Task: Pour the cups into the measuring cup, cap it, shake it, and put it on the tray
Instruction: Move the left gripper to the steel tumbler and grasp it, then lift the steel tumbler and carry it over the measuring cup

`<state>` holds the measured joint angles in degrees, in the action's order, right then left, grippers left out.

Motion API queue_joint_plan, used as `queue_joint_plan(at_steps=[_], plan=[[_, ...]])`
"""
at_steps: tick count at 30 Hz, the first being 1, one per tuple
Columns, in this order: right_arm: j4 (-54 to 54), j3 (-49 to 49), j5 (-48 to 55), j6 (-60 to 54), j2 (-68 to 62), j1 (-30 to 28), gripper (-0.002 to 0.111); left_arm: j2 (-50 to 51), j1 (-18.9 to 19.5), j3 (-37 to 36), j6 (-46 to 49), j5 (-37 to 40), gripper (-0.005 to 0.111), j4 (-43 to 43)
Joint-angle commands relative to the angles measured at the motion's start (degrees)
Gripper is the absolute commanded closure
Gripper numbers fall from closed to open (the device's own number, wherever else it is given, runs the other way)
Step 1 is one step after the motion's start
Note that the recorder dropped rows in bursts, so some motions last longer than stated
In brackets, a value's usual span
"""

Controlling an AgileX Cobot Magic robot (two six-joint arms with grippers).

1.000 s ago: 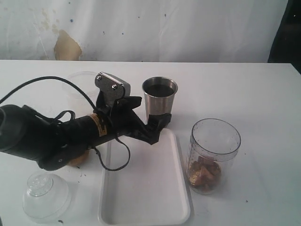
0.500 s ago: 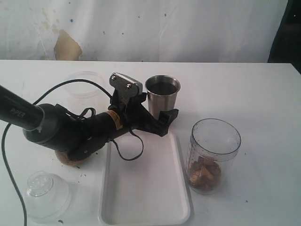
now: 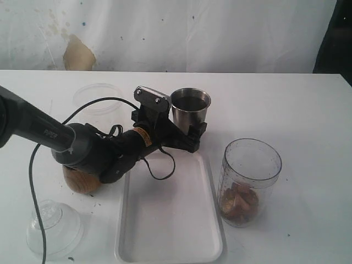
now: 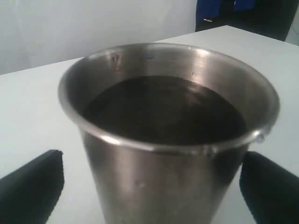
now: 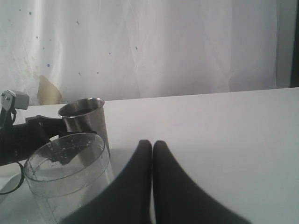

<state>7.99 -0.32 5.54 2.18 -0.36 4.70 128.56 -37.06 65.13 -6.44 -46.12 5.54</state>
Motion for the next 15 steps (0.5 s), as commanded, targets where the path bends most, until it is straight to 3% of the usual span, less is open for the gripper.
queue_joint_plan(at_steps=[1,11,13,15], plan=[[-0.06,0.32,-0.45,0.03,0.36,0.38,0.108,1.50,-0.23,2.83,0.52,0.49,0.011,-1.21],[-0.06,0.32,-0.45,0.03,0.36,0.38,0.108,4.14,-0.23,7.10,0.52,1.14,0.012,-1.21],[-0.06,0.32,-0.45,0.03,0.36,0.38,0.108,4.14,-0.23,7.10,0.52,1.03,0.017,-1.46],[-0.06,0.32,-0.45,0.03,0.36,0.38,0.108,4.14,-0.23,7.10,0.52,1.03,0.032,-1.46]])
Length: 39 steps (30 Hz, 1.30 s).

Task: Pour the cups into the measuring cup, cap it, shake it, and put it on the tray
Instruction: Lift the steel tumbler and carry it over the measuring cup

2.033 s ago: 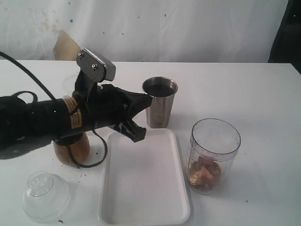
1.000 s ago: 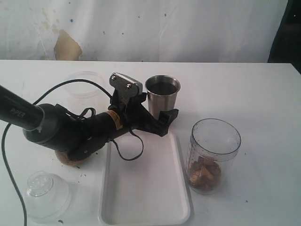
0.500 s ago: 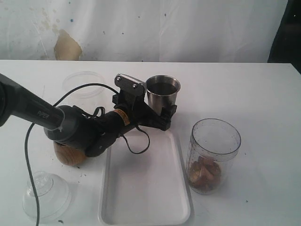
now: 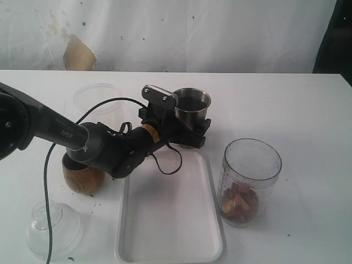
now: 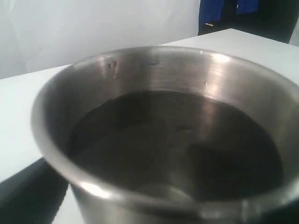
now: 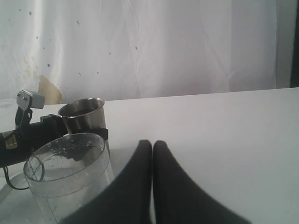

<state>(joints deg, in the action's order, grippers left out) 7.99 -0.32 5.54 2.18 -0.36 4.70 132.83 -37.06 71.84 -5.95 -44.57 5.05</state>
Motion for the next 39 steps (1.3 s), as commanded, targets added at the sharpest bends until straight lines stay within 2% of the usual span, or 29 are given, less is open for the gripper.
queue_joint_plan(at_steps=[1,7,8,17,30,33,36,39], plan=[[-0.06,0.32,-0.45,0.03,0.36,0.38,0.108,-0.25,-0.23,0.39,0.03,-0.52,0.040,-0.97],[-0.06,0.32,-0.45,0.03,0.36,0.38,0.108,-0.39,-0.23,0.27,0.03,-0.73,0.103,-0.58],[-0.06,0.32,-0.45,0.03,0.36,0.38,0.108,-0.69,-0.23,0.17,0.17,-0.73,0.106,-0.30],[-0.06,0.32,-0.45,0.03,0.36,0.38,0.108,-7.07,-0.23,-2.22,0.19,1.04,0.106,-0.14],[-0.06,0.32,-0.45,0.03,0.36,0.38,0.108,-21.82,-0.23,-8.26,1.53,12.24,0.106,0.78],[-0.06,0.32,-0.45,0.03,0.36,0.38,0.108,-25.09,-0.23,-10.68,1.53,13.28,0.106,3.85],[-0.06,0.32,-0.45,0.03,0.36,0.38,0.108,-28.69,-0.23,-13.21,1.02,16.70,0.107,11.46],[-0.06,0.32,-0.45,0.03,0.36,0.38,0.108,-30.85,-0.23,-14.41,0.20,20.65,0.107,14.47]])
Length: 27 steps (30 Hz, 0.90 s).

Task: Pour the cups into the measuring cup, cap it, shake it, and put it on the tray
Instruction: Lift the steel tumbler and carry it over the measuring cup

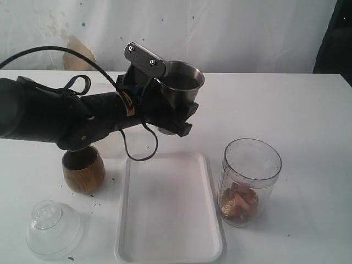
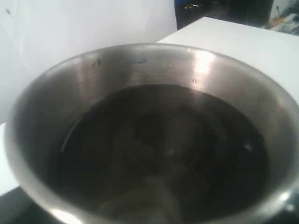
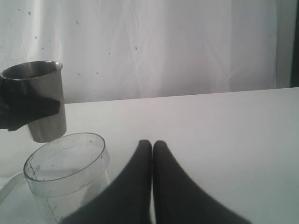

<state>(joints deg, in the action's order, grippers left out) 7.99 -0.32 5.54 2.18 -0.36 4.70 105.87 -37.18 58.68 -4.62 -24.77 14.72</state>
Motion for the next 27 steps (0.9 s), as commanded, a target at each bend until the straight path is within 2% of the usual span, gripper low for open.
queue_joint_plan(at_steps=[1,5,8,12,27], plan=[[-0.06,0.32,-0.45,0.03,0.36,0.38,0.108,-4.51,-0.22,-1.69,-1.29,2.23,0.107,5.71],[-0.06,0.32,-0.45,0.03,0.36,0.38,0.108,-5.98,-1.31,-2.04,-0.94,7.95,0.107,7.17],[-0.06,0.32,-0.45,0.03,0.36,0.38,0.108,-7.00,-3.93,-2.04,-0.72,11.31,0.107,11.39],[-0.06,0.32,-0.45,0.03,0.36,0.38,0.108,-7.24,-6.98,-1.92,0.95,11.25,0.107,11.73],[-0.06,0.32,-0.45,0.03,0.36,0.38,0.108,-9.90,-7.88,-1.92,2.15,11.37,0.107,13.23]])
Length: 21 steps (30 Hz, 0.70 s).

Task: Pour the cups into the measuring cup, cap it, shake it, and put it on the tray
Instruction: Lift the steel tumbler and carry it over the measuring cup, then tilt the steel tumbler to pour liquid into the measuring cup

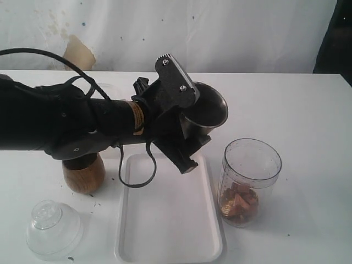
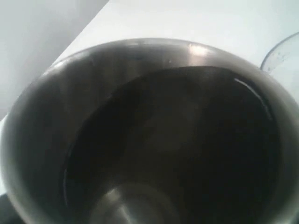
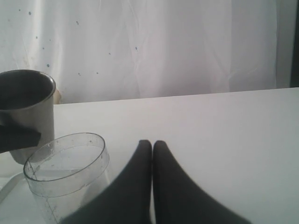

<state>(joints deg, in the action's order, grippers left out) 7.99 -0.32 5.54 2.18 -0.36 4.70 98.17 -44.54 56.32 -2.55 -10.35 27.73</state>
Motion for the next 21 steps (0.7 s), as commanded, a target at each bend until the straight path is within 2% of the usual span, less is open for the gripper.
queue_joint_plan(at_steps=[1,6,15,21], plan=[[-0.06,0.32,-0.45,0.03,0.36,0.38,0.108,-2.20,-0.79,0.43,0.32,-2.80,0.107,0.22],[-0.06,0.32,-0.45,0.03,0.36,0.38,0.108,-2.20,-3.19,0.43,6.76,-0.78,0.107,0.22],[-0.06,0.32,-0.45,0.03,0.36,0.38,0.108,-2.20,-3.53,0.65,7.36,-0.62,0.107,0.22],[-0.06,0.32,-0.45,0.03,0.36,0.38,0.108,-2.20,-4.17,5.70,8.60,6.87,0.107,0.22]])
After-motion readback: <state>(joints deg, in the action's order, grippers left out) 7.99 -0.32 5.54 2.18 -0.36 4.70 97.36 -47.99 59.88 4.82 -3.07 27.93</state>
